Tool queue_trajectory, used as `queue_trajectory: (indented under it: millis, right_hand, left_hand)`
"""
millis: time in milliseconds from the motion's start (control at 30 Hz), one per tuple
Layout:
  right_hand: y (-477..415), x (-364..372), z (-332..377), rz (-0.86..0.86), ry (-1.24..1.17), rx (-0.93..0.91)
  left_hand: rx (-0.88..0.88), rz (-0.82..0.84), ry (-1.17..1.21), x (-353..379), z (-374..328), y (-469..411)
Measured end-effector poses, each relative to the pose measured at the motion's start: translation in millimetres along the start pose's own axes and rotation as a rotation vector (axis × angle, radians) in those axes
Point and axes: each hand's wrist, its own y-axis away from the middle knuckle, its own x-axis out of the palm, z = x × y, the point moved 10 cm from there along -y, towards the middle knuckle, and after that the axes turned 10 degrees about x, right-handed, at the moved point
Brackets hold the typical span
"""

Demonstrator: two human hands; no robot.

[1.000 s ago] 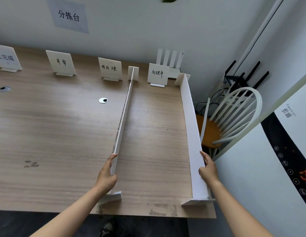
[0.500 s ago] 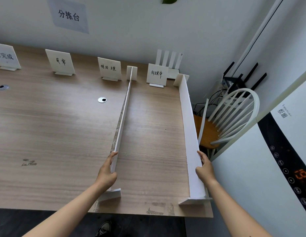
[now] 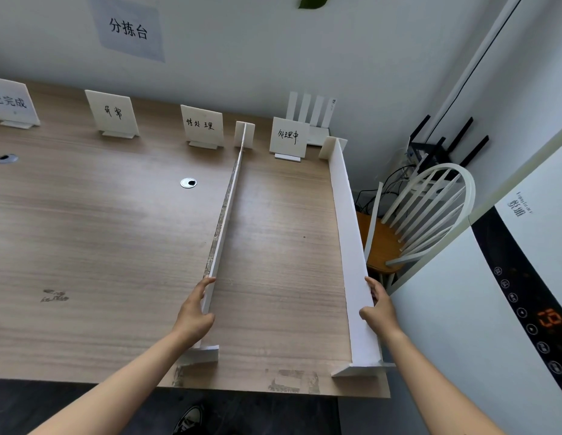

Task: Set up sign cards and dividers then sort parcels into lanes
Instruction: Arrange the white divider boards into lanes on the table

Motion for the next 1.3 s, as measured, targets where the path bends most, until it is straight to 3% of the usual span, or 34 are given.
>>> queue_trajectory:
  millis: [200, 400, 500, 833, 1067, 1300]
  right_hand:
    - [4, -6, 12, -0.027, -0.021, -0.027]
    - [12, -27, 52, -0.345, 0.001, -0.155]
    - [16, -14, 86, -0.353, 0.021, -0.244]
    - [43, 117, 196, 0.002, 0.224, -0.509]
    - [100, 235, 261, 0.196, 0.323, -0.732]
    - [184, 355, 310, 0.388, 0.339, -0.837]
  left_hand:
    - [0.057, -0.008, -0.023, -7, -6, -5]
    - [0.096, -0.086, -0.095, -41, -12, -21]
    - [0.123, -0.123, -0.216, -71, -20, -33]
    - [0.142, -0.183, -0.668, -157, -48, -36]
    - [-0.031, -0.322, -0.839, -243, -31, 21]
    - [-0.215, -0.448, -0.863, -343, 6, 92]
